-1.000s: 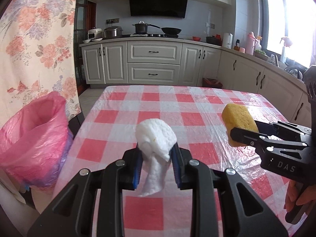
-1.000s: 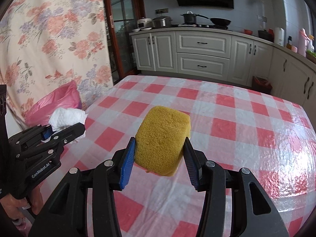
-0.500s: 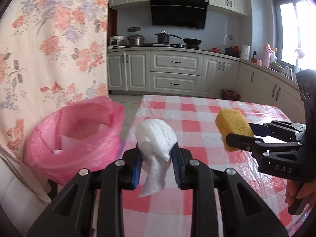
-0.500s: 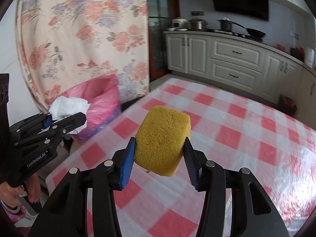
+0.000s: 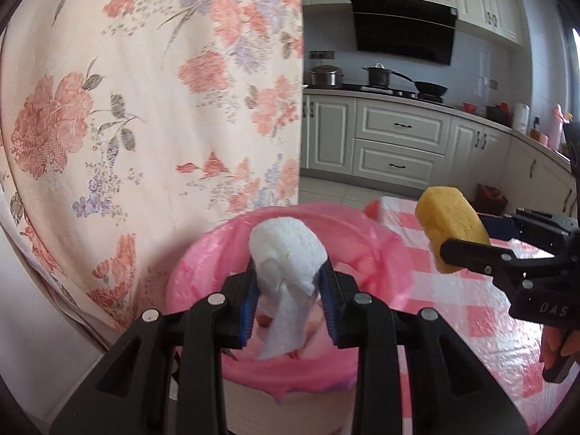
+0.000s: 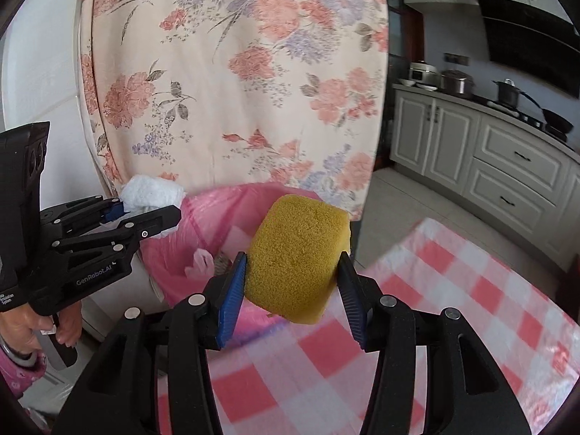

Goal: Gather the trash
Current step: 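Carry the tissue and yellow sponge over the pink bin, then open both tools over the bin to drop the tissue and sponge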

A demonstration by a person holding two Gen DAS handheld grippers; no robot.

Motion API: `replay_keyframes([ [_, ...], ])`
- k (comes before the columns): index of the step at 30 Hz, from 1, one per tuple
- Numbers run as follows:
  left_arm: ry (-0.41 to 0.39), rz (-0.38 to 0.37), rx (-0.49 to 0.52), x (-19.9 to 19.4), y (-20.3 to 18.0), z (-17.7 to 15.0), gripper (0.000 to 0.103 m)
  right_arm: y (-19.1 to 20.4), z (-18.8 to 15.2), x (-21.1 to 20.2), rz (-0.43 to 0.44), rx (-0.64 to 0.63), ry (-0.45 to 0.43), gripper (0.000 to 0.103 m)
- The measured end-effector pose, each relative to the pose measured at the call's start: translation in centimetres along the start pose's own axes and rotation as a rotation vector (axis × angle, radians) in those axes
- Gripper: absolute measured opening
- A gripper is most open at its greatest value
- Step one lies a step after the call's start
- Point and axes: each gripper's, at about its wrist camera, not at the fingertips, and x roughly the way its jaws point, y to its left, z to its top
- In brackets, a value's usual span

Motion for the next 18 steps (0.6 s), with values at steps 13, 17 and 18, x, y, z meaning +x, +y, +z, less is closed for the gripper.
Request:
replay_keyframes([
  [13,-0.080,0.114,-0.051,1.0,4.4,2.1,0.090,0.7,3.4,6.0,0.089,-0.023,-0.026,0.066],
  [17,-0.117,0.167,-0.047,-0.8,4.4,1.7,0.098,-0.2,3.1,4.1,0.074,0.010,-0.059,0.066],
  [18,-0.128,0.178,-0.042,-1.5,4.2,1.5,0.098,-0.2,3.0,3.5,0.066,0.017,-0.069,0.067],
])
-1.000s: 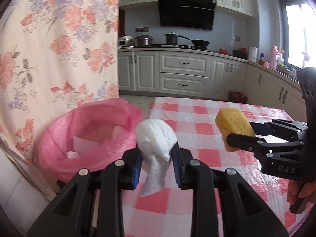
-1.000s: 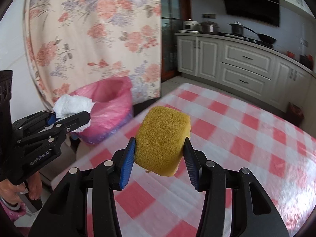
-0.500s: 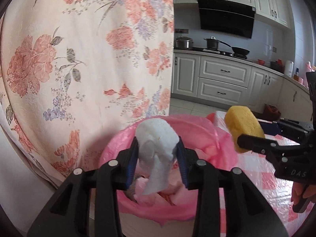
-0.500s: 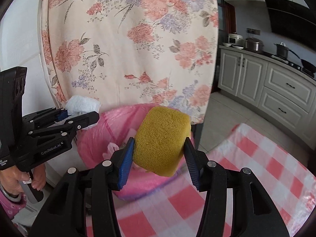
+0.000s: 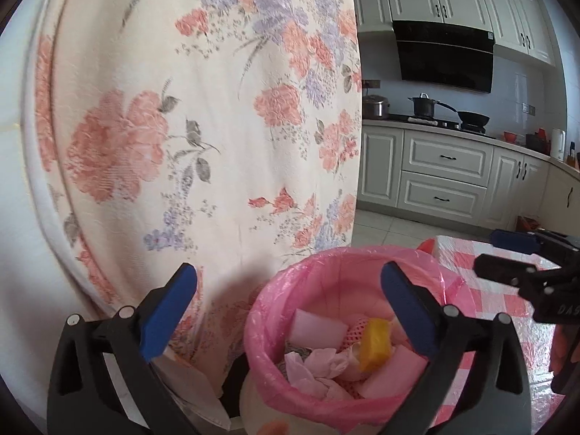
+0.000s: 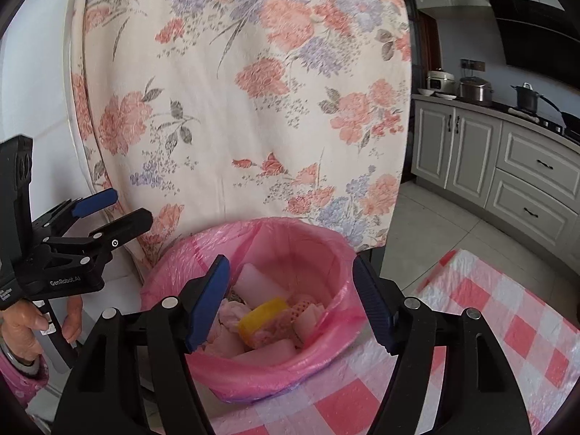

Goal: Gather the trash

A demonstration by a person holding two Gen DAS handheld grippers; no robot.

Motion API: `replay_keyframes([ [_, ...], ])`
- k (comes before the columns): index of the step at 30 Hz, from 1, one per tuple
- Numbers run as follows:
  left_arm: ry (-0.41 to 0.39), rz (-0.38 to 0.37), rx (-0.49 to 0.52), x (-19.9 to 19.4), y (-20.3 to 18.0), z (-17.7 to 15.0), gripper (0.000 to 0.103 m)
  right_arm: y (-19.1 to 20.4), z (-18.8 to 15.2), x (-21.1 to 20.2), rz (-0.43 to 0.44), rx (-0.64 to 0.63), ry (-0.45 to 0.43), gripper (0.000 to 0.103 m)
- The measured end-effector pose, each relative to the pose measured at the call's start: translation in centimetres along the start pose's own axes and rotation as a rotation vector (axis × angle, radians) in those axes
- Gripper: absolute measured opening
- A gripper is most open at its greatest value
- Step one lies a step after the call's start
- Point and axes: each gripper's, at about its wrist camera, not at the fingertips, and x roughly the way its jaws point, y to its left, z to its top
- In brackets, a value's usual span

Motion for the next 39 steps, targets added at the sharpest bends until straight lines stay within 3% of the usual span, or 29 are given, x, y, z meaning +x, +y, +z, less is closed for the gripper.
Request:
replay_keyframes([
  [8,-0.029,0.008,-0.021,-4.3,-1.2,0.5,0.098,1.4,-1.1,-4.9,-0.103,-0.007,-0.020,0.083],
  [13,-0.021,-0.009,-0.030,-6.7,-2.1,-0.2,0.098,1.7,-2.3,-7.7,-0.112,0.024,-0.020,0.090],
  [18,0.014,0.034,-0.021,-8.1,-2.9,-1.6,0.098,2.3,-3.3,-9.4,-0.126,0.037,0.010,0.092],
  [28,0.053,-0.025,-0.047,-11.7,-3.8,-4.3,0.098,3.1,-5.9,-12.7,-0.151,0.061,0.004,0.092],
  [39,0.033,-0.067,0.014,-15.1,-6.2,-5.5,0.098,3.0,-7.6,-15.4,-0.185,0.079,-0.017,0.092],
])
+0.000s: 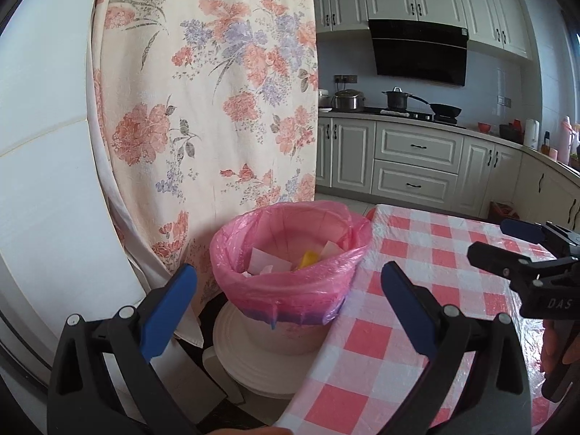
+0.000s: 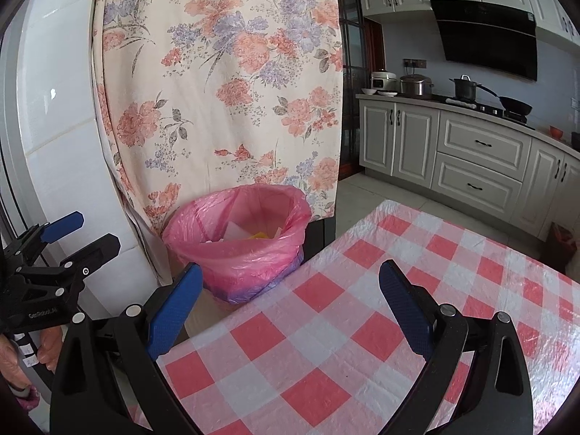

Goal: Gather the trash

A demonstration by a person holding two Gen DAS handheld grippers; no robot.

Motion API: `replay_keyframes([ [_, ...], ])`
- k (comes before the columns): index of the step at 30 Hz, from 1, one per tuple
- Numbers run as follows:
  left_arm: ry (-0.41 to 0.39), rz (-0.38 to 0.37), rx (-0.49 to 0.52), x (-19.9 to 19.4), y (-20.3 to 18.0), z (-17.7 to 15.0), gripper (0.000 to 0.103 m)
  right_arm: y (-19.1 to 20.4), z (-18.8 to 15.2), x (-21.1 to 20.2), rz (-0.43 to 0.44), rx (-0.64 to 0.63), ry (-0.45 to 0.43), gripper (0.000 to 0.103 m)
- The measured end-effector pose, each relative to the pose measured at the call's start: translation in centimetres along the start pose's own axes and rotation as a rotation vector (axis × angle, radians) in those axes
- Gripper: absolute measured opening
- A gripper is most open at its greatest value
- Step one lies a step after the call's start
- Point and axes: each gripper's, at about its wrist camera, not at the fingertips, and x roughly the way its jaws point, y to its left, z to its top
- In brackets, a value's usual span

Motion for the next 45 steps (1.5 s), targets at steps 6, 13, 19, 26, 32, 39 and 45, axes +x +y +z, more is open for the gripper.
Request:
replay_keyframes([
  [6,-0.011,0.001,0.015,-0.62,-0.63,-0.02,0.098,0.25,-0.13,-0.67,0.002,-0.006,-0.010,0.092],
  [13,-0.007,-0.003,0.017,-0.57,-0.42,0.09,0.098,0.20,-0.04,-0.89,0.005,-0.004,-0.019,0.092],
  [19,0.000,-0.010,0.015,-0.41,-0.31,-0.02,0.098,0.29,0.00,-0.96,0.007,-0.008,-0.025,0.092],
  [26,0.005,-0.017,0.015,-0.26,-0.21,-0.10,0.098,0.35,-0.01,-0.98,0.006,-0.009,-0.031,0.092],
  [32,0.008,-0.022,0.010,-0.16,-0.16,-0.21,0.098,0.51,0.04,-0.85,0.010,-0.012,-0.031,0.092],
  [39,0.007,-0.030,0.009,-0.21,-0.14,-0.24,0.098,0.56,0.04,-0.96,0.013,-0.009,-0.039,0.092],
  [45,0.009,-0.032,-0.002,-0.30,0.04,-0.15,0.098,0.66,-0.06,-0.96,0.016,-0.013,-0.041,0.092],
])
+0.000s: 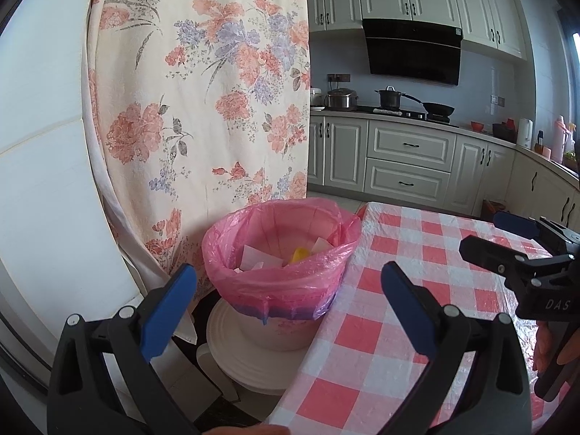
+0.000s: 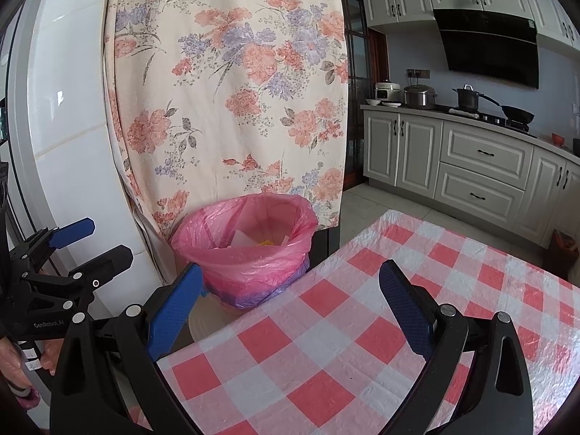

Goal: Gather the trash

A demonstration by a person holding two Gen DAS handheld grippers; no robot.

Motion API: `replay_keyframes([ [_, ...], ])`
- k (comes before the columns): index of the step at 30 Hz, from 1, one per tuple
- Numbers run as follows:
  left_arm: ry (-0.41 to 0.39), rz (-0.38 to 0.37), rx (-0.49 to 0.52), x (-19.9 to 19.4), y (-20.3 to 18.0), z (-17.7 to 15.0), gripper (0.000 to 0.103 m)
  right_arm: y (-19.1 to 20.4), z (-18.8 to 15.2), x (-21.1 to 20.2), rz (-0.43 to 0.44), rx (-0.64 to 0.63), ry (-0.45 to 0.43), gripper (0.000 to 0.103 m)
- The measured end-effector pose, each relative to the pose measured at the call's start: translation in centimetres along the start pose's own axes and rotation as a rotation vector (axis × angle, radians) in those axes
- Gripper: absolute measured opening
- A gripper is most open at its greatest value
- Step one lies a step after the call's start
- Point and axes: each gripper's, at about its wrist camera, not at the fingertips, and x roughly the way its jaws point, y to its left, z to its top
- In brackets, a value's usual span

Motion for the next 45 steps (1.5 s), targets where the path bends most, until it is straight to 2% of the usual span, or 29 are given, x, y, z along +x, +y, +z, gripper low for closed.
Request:
replay_keyframes([
  [45,0.009,-0.029,-0.035,0.23,0.06,-0.24,0.098,0.34,-0.30,-0.15,0.030,-0.019,-0.012,0.092],
])
